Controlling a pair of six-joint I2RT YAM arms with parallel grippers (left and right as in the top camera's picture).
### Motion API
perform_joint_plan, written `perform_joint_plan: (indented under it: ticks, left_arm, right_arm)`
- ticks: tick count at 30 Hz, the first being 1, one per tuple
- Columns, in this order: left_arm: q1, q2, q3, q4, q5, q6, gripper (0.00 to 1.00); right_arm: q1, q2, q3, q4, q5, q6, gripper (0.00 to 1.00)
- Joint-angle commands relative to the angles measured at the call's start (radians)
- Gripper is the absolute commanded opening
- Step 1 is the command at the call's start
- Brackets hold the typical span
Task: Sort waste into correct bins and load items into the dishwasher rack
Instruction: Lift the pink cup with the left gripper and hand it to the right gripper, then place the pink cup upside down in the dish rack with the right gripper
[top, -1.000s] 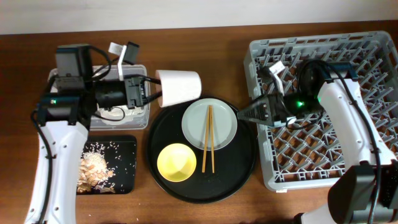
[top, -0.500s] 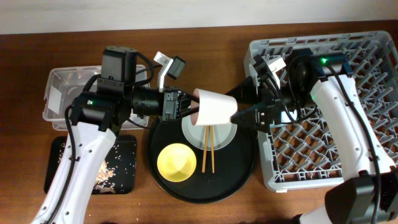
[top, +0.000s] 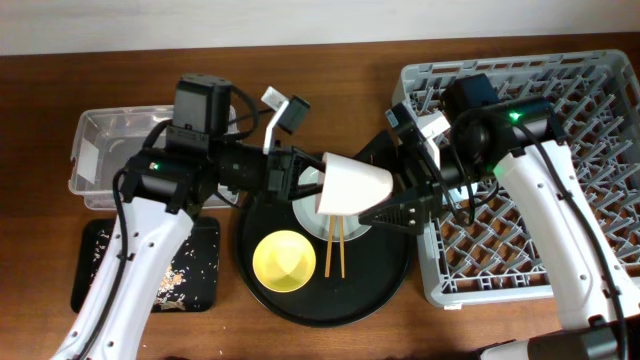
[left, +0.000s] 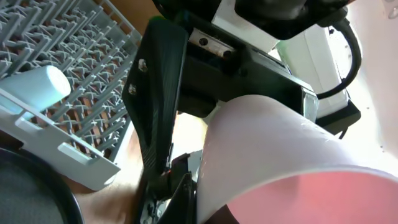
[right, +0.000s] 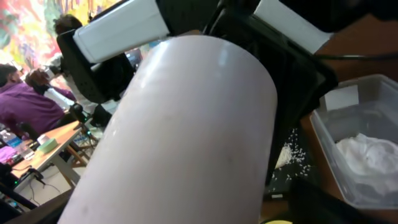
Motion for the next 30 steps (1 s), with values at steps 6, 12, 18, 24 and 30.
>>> perform_joint_plan:
  ticks: [6,12,18,24,30]
  left_arm:
    - [-0.008,0.000,0.007,0.002,-0.027,0.034,0.00]
    - [-0.008,0.000,0.007,0.003,-0.131,0.034,0.00]
    - [-0.008,0.000,0.007,0.005,-0.219,0.034,0.42]
    - [-0.008,0.000,0.007,-0.075,-0.374,0.034,0.47]
    - [-0.008,0.000,0.006,-0.134,-0.376,0.075,0.49]
  right_arm:
    - [0.005,-0.019,0.023,0.054,-0.035,-0.007,0.68]
    - [0.005,-0.019,0.023,0.053,0.063,-0.006,0.59]
    - [0.003,-0.019,0.023,0.064,0.051,-0.006,0.58]
    - [0.003,-0.019,0.023,0.088,0.024,-0.005,0.57]
    - [0.003,-0.019,0.023,0.111,-0.033,-0.002,0.57]
